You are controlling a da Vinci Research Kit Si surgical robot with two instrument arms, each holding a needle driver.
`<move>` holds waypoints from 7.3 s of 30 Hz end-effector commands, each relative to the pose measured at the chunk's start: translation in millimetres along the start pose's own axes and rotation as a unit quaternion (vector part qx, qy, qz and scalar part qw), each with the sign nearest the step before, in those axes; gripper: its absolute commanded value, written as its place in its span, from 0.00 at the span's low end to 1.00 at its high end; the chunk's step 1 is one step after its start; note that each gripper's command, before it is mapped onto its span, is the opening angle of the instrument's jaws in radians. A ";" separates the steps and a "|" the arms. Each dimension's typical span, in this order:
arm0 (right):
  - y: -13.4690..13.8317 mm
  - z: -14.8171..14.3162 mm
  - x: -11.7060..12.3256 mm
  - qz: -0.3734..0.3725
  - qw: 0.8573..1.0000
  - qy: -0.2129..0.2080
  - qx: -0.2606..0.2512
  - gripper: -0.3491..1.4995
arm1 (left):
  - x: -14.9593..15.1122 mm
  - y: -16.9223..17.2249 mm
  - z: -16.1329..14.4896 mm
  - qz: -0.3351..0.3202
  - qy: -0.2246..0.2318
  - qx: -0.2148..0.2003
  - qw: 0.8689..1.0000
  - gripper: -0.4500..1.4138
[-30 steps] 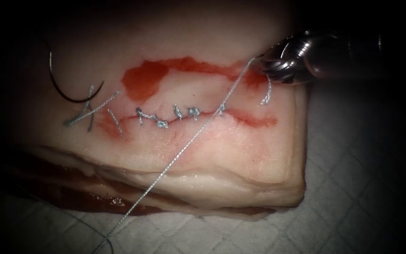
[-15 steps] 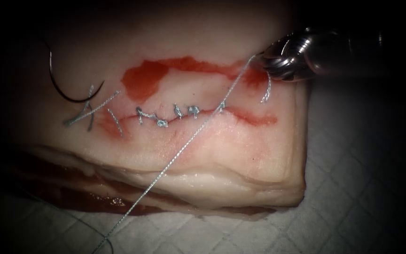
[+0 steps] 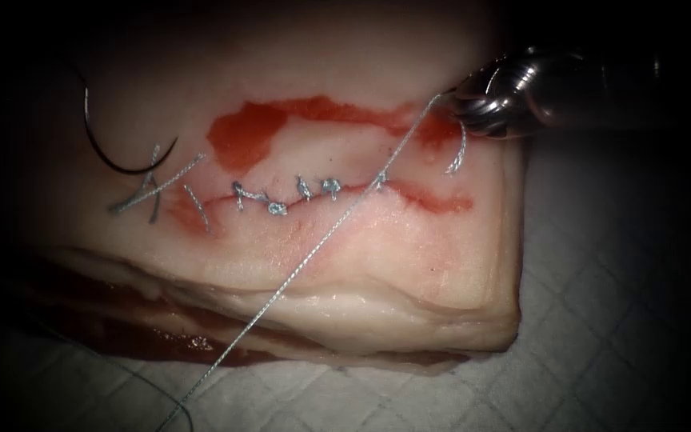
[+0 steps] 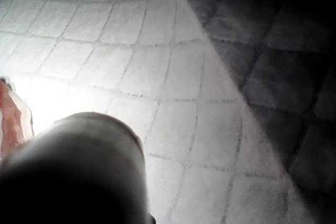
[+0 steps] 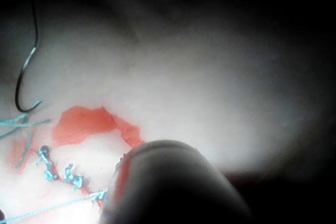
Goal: Wound Closure
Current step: Wrap the thread around the right tool counterclockwise once using the left tool, then grip the tail end of the thread, then pull the right gripper down and the left gripper up to tighten the knot
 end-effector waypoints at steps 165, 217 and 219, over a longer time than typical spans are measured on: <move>10.3 -0.4 -3.3 -0.008 0.951 -0.298 -0.087 0.55 | -6.4 24.1 -23.1 -0.372 -0.338 -0.251 0.827 0.00; 17.0 -5.2 10.0 -0.070 0.936 -0.298 -0.174 0.00 | 7.8 51.5 -43.4 -0.411 -0.049 -0.676 0.610 0.00; 17.4 -5.0 10.5 -0.091 0.933 -0.294 -0.187 0.00 | 7.2 53.2 -44.5 -0.389 0.014 -0.701 0.598 0.00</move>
